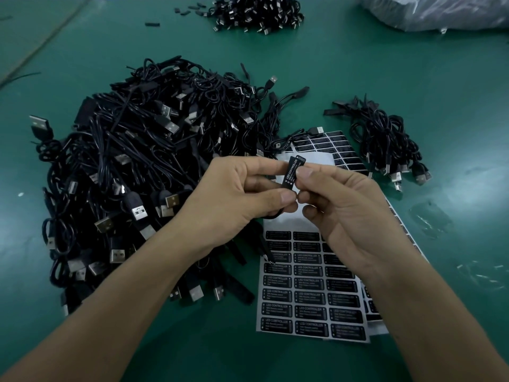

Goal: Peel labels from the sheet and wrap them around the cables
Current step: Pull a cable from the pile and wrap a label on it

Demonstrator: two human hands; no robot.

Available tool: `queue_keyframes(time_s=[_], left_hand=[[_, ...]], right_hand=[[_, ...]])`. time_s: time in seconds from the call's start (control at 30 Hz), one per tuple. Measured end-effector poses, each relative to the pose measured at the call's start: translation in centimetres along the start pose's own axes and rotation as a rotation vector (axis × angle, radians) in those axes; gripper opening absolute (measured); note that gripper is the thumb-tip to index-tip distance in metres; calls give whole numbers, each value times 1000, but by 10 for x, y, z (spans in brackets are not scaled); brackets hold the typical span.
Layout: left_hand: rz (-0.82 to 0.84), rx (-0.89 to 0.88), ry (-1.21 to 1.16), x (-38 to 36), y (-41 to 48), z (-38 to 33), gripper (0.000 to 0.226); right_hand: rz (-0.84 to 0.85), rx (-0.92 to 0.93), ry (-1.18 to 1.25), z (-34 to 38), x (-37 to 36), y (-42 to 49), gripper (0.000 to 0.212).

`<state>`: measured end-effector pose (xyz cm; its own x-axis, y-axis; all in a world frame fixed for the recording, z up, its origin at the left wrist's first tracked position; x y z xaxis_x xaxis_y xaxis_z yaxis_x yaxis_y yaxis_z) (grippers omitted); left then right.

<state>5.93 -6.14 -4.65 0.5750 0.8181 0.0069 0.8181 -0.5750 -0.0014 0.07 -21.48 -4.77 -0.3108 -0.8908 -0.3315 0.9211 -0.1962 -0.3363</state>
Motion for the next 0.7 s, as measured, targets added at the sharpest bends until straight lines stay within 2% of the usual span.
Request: queue_keyframes(time_s=[0.17,0.37,0.53,0.7], left_hand=[[15,-2,-4,1,0,1,61],[78,-59,-26,-1,-2,-4,33],[93,-59,-20,-1,-2,-5,34],[61,-53,-21,-2,-2,-3,33]], right_hand=[[-3,8,-39,1,0,0,9],[2,10,-50,1,2,0,11],[3,29,-72,0,2,1,18],[-23,88,-122,-1,4,1,15]])
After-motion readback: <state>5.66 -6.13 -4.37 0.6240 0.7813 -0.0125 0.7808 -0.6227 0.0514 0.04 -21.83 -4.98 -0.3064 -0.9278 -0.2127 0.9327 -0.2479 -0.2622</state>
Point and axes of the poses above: each hand's wrist, its own y-axis towards the middle knuckle, its own x-axis out of the back of the hand, z = x × y, the point moved 1 cm from there along y, towards the middle knuckle, and after that the axes turned 5 degrees about -x, right-handed, at the moved point
